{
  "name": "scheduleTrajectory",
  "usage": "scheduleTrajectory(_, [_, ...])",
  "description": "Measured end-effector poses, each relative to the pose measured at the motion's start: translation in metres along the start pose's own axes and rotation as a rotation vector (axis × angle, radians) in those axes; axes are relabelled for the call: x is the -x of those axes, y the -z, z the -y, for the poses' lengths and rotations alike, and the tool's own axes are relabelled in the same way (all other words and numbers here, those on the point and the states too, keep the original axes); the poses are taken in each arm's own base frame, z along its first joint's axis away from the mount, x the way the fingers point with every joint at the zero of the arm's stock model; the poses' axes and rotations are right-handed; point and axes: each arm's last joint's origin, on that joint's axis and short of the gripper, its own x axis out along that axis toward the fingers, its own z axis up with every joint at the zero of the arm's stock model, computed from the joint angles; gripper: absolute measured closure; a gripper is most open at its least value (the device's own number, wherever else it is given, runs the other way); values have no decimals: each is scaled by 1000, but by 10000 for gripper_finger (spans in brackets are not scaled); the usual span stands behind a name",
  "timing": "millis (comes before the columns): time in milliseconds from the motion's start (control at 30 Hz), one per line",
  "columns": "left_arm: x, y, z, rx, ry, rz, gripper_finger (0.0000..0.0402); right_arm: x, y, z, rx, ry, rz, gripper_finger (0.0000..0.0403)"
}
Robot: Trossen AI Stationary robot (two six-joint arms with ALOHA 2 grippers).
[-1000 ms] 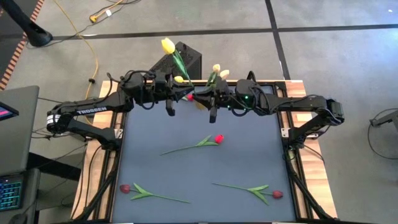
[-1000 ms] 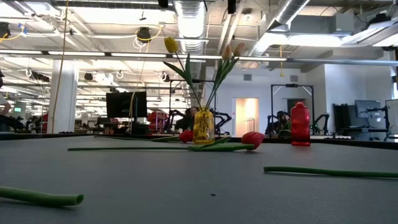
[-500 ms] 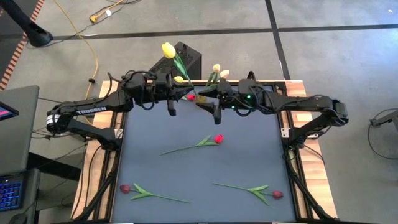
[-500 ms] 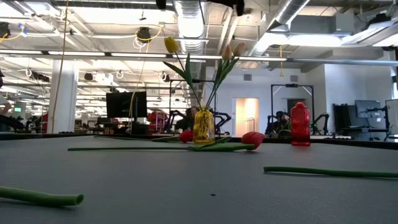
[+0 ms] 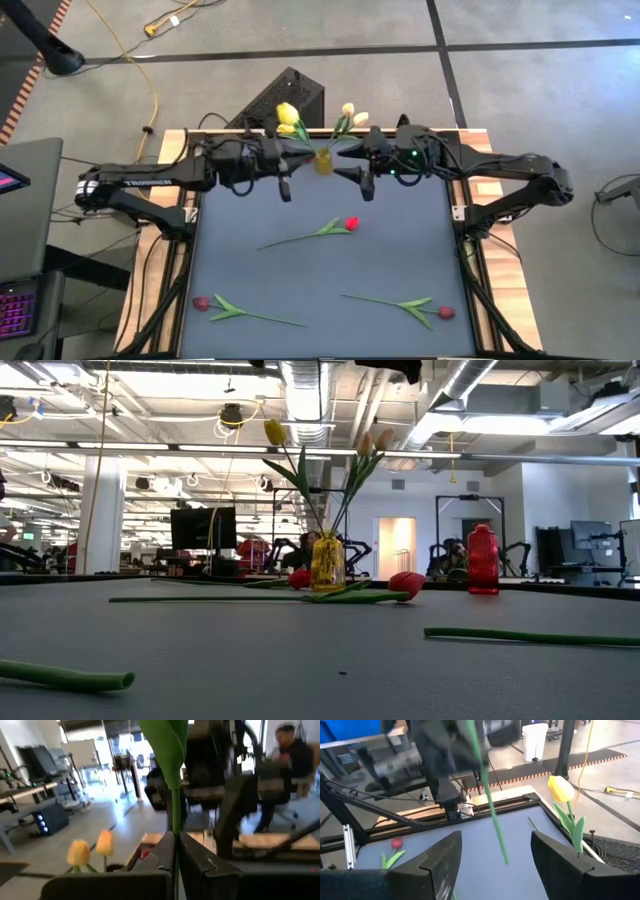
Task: Sort flowers into vase by color
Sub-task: Put the yellow flower into the yellow vase
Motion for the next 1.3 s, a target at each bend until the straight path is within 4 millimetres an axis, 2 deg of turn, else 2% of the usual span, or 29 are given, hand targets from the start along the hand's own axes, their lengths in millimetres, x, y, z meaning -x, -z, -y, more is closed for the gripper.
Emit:
scheduleTrajectory(333, [-1, 4, -1, 38, -60, -41, 401, 21, -3, 2, 4, 12, -20, 138])
scheduleTrajectory(633, [-3, 8, 6, 33, -93, -69, 401, 24, -3, 2, 7, 14, -35, 138])
scheduleTrajectory(733, [-1, 16, 17, 21, -117, -5, 401, 25, -1, 2, 8, 17, -52, 138])
scheduleTrajectory(833, [9, 32, 24, 57, -173, 65, 401, 25, -1, 2, 8, 17, -54, 138])
scheduleTrajectory(1000, [17, 56, 27, 30, -214, 97, 401, 24, -1, 2, 7, 18, -52, 138])
scheduleTrajectory(1300, [-3, 83, 18, -10, -284, 48, 401, 24, -2, 4, 5, 25, -39, 138])
